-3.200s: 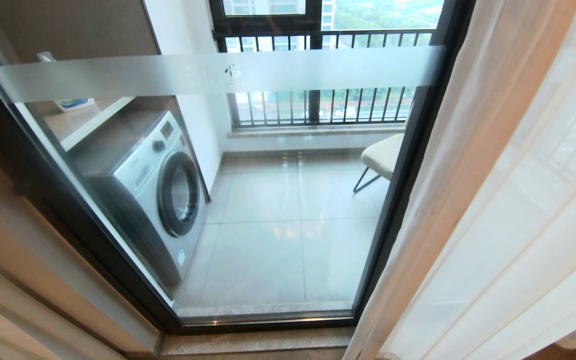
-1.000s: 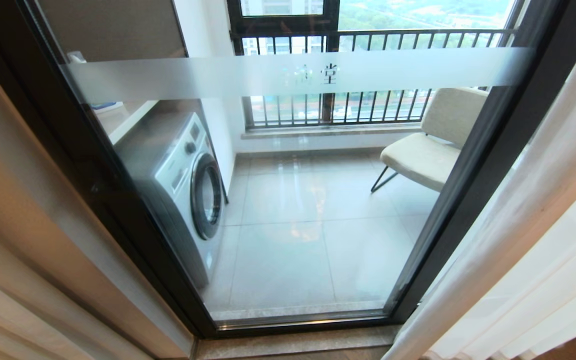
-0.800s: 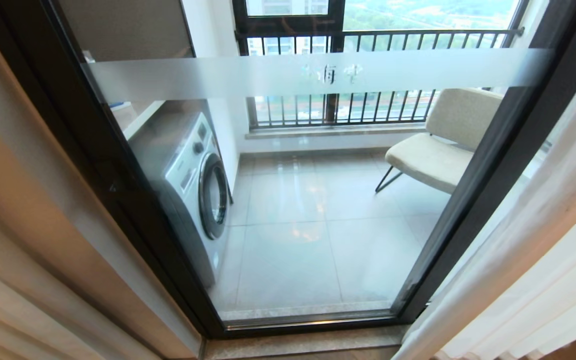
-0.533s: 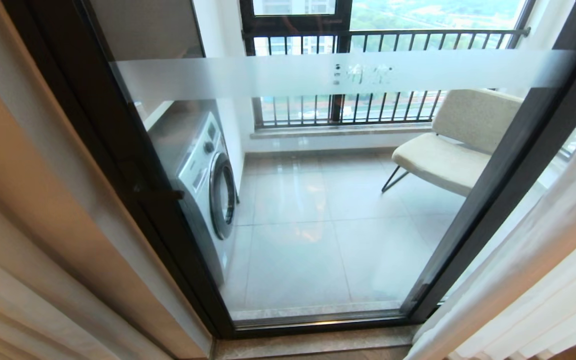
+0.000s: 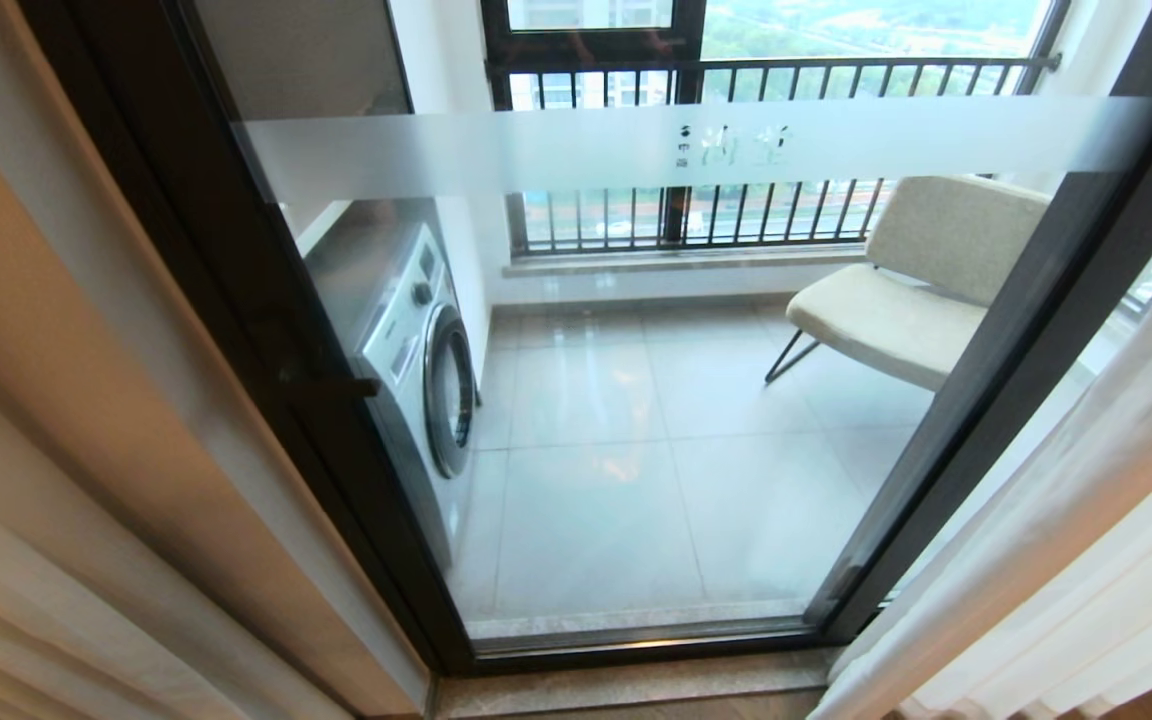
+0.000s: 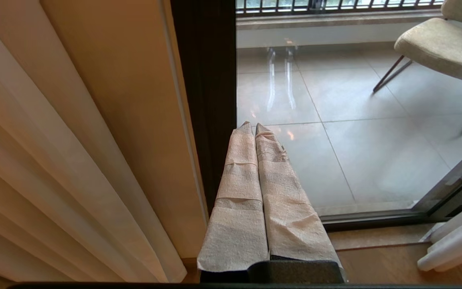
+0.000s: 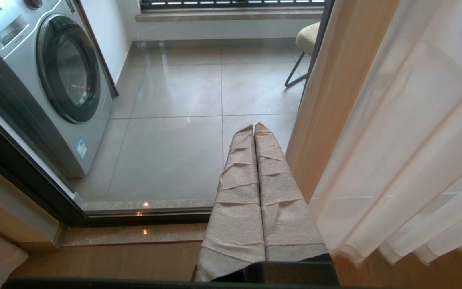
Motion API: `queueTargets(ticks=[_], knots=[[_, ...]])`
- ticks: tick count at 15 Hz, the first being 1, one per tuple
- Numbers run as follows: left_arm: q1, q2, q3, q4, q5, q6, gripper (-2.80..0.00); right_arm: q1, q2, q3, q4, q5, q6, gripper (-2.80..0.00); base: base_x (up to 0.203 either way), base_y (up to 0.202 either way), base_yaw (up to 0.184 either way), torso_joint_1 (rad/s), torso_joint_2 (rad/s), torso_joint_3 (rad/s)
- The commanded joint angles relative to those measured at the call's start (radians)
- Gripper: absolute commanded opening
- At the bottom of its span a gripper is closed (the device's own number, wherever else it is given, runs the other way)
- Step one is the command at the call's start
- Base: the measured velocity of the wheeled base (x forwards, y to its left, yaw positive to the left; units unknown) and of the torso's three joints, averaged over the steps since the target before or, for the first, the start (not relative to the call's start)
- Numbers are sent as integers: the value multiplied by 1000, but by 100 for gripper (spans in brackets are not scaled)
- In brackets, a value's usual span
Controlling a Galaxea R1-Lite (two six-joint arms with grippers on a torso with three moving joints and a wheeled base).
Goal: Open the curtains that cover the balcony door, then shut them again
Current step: Close the inner curtains on both sides
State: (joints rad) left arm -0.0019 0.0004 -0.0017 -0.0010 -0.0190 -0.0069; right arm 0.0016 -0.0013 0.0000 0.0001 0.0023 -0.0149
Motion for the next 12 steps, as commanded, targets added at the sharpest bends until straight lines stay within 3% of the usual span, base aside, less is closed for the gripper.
queueTargets(ticks=[1,12], knots=[[-1,0,0,-1,1,-1,-280,0,1,0,0,1,0,-280,0,0,0,0,0,0],[-1,0,0,-1,-1,2,-280,0,1,0,0,1,0,-280,0,0,0,0,0,0]])
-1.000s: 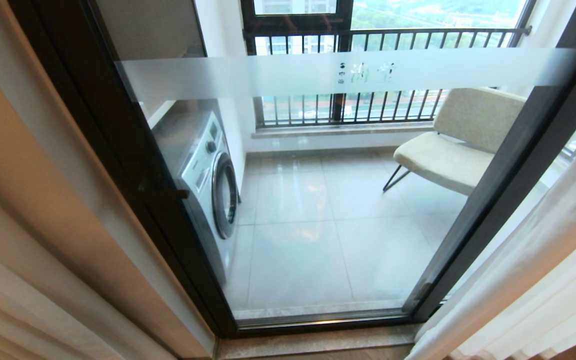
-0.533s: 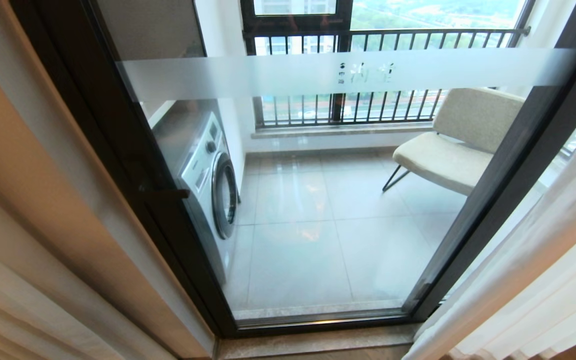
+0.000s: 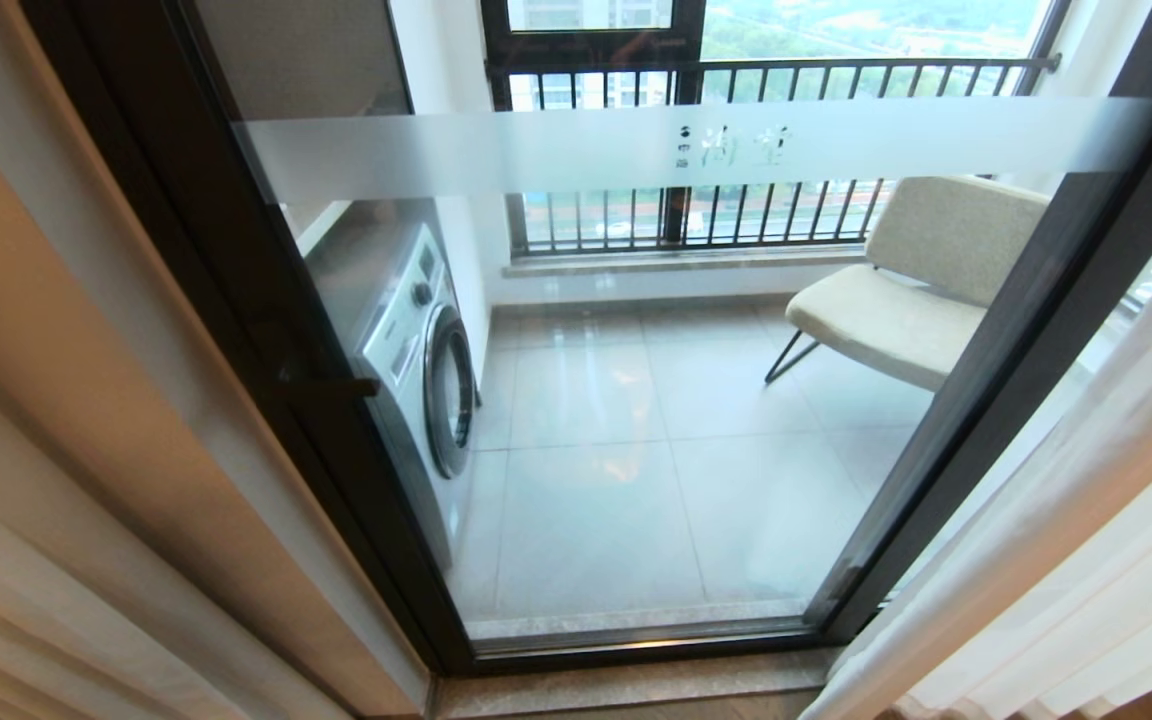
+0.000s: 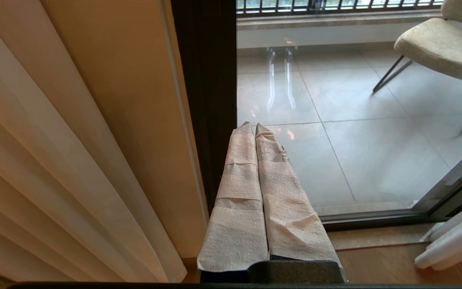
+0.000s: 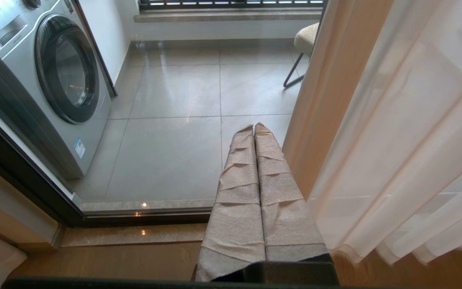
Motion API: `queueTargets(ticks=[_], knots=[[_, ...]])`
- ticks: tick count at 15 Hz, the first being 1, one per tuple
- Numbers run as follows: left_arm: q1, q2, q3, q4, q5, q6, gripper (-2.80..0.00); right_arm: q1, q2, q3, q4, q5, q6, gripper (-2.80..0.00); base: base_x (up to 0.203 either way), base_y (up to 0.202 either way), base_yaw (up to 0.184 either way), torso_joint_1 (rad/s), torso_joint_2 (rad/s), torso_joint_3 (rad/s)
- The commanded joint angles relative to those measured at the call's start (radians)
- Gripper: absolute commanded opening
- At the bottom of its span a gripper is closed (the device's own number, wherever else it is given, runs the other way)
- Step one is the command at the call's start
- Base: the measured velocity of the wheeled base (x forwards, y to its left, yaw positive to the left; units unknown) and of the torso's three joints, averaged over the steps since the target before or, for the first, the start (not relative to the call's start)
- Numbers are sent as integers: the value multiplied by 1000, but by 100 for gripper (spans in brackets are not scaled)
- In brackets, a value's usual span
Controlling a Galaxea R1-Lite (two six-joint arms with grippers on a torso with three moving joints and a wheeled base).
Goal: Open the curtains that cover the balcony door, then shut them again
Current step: Close the inner curtains on both sides
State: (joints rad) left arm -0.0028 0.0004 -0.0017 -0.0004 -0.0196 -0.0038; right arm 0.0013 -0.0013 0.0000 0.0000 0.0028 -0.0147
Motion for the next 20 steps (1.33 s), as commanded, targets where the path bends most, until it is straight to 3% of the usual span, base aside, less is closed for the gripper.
queueTargets(ticks=[1,12,16,20], knots=[[0,0,0,-1,1,-2,-280,0,1,0,0,0,-1,-280,0,0,0,0,0,0],[0,0,-10,-5,-2,12,-280,0,1,0,0,-1,-1,-280,0,0,0,0,0,0],[0,23,-123,2,-3,19,-280,0,1,0,0,0,-1,-280,0,0,0,0,0,0],[-1,223,-321,-2,86,33,-280,0,1,0,0,0,-1,-280,0,0,0,0,0,0]])
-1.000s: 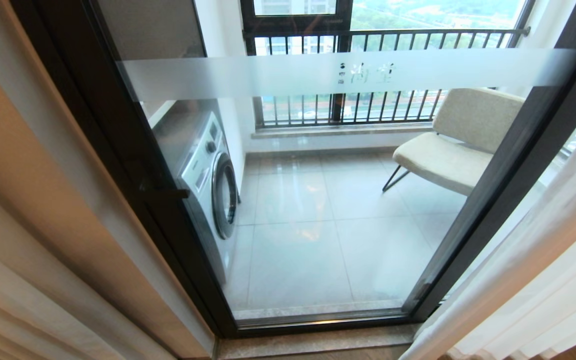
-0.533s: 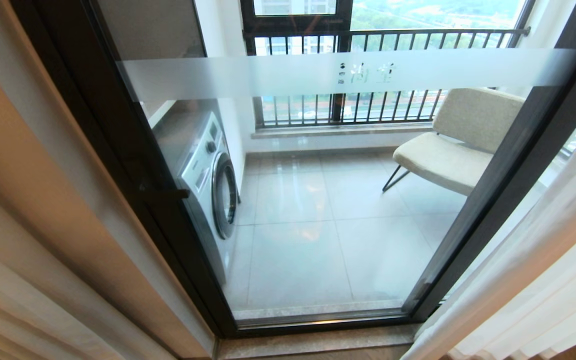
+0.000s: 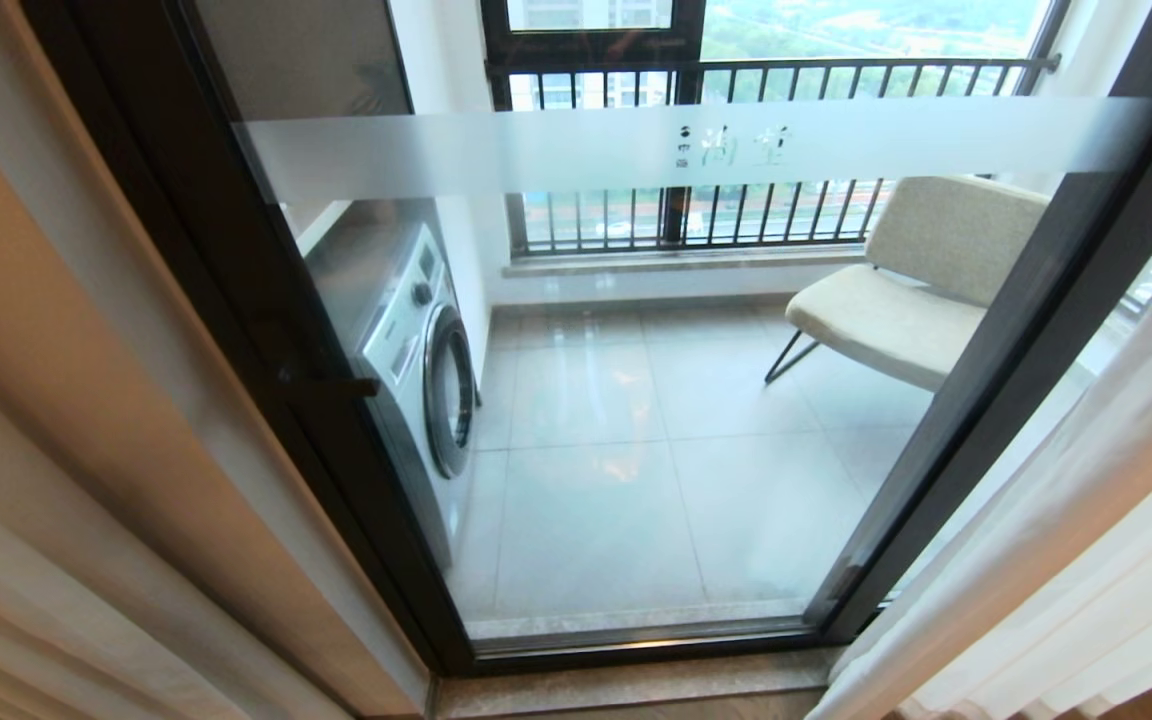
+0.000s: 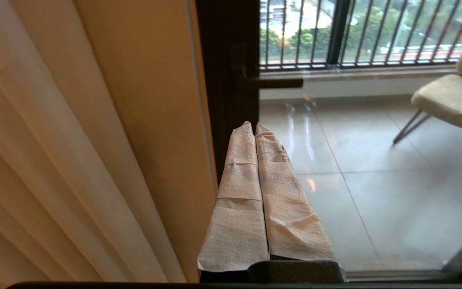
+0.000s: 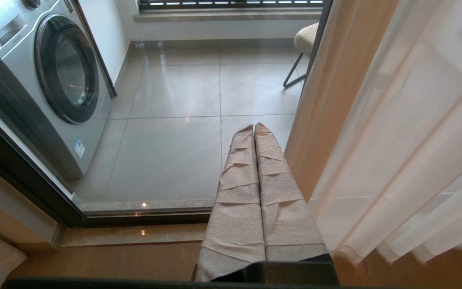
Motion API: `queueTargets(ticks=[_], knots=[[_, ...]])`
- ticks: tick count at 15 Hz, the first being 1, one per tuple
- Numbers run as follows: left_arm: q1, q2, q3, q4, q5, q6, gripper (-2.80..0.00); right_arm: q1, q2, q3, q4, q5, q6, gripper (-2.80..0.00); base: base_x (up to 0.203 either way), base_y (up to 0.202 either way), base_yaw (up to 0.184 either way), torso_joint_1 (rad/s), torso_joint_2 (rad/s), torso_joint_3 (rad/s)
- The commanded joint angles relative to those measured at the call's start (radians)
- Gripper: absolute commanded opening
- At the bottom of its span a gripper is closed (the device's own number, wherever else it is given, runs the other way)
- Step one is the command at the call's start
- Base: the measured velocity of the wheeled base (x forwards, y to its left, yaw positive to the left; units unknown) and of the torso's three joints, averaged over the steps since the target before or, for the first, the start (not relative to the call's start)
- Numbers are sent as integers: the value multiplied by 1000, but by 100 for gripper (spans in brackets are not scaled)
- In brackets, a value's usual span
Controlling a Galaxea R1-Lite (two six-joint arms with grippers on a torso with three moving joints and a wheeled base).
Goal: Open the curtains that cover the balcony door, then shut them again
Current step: Close the inner curtains on both sides
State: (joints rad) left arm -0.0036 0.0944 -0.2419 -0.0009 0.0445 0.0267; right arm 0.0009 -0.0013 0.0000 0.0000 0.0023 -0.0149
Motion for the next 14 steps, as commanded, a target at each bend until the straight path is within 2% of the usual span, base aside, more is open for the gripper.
queueTargets(ticks=[1,6,8,10,14], knots=[[0,193,-144,-2,50,10,-280,1,1,0,0,1,0,-280,0,0,0,0,0,0],[3,549,-485,-18,245,29,-280,1,1,0,0,1,0,-280,0,0,0,0,0,0],[28,665,-587,-42,343,32,-280,1,1,0,0,1,0,-280,0,0,0,0,0,0],[122,735,-649,-54,404,37,-280,1,1,0,0,1,0,-280,0,0,0,0,0,0],[353,826,-715,-58,418,39,-280,1,1,0,0,1,0,-280,0,0,0,0,0,0]])
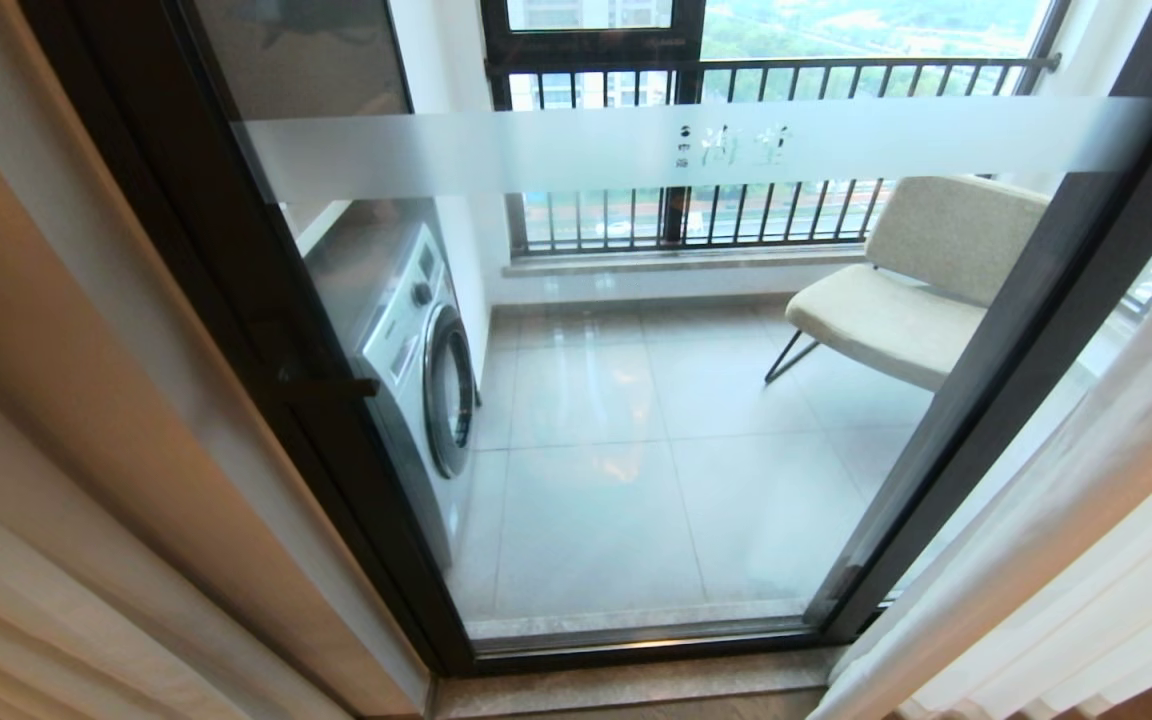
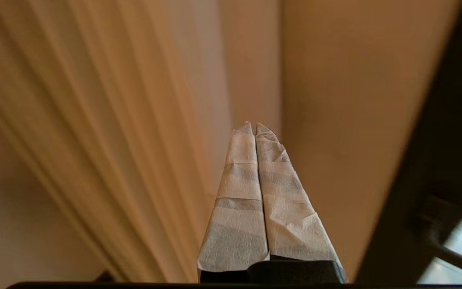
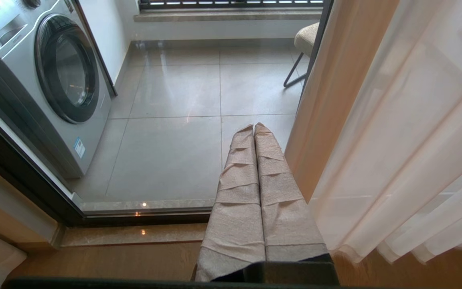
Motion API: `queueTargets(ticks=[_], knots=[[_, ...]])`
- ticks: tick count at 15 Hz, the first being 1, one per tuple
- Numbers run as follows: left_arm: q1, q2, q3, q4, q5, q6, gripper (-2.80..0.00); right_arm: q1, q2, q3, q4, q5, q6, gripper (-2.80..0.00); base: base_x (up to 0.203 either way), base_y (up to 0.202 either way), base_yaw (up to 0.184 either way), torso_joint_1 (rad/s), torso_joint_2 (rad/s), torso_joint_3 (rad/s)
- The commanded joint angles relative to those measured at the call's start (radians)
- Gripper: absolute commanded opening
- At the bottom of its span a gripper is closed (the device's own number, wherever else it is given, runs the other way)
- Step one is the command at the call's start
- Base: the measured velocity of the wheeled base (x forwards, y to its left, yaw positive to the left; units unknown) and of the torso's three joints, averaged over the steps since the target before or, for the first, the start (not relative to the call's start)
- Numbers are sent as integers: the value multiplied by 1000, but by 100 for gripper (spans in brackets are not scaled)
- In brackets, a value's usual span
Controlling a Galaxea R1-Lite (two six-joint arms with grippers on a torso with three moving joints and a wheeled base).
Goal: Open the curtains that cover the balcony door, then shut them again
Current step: Close the inner curtains on both sides
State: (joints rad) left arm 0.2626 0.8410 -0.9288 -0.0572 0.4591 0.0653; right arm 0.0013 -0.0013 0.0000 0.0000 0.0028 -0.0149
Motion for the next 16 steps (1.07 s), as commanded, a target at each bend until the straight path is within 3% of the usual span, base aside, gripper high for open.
queueTargets(ticks=[1,5,9,10,16], knots=[[147,106,-49,-1,3,0,-280,0,1,0,0,0,0,-280,0,0,0,0,0,0],[284,229,-153,-2,-6,-3,-280,0,1,0,0,0,0,-280,0,0,0,0,0,0],[322,333,-228,-46,-6,-2,-280,0,1,0,0,-1,0,-280,0,0,0,0,0,0],[336,346,-229,-63,-6,-1,0,0,1,0,0,0,0,-280,0,0,0,0,0,0],[366,387,-249,-69,-7,4,0,0,1,0,0,0,0,-280,0,0,0,0,0,0]])
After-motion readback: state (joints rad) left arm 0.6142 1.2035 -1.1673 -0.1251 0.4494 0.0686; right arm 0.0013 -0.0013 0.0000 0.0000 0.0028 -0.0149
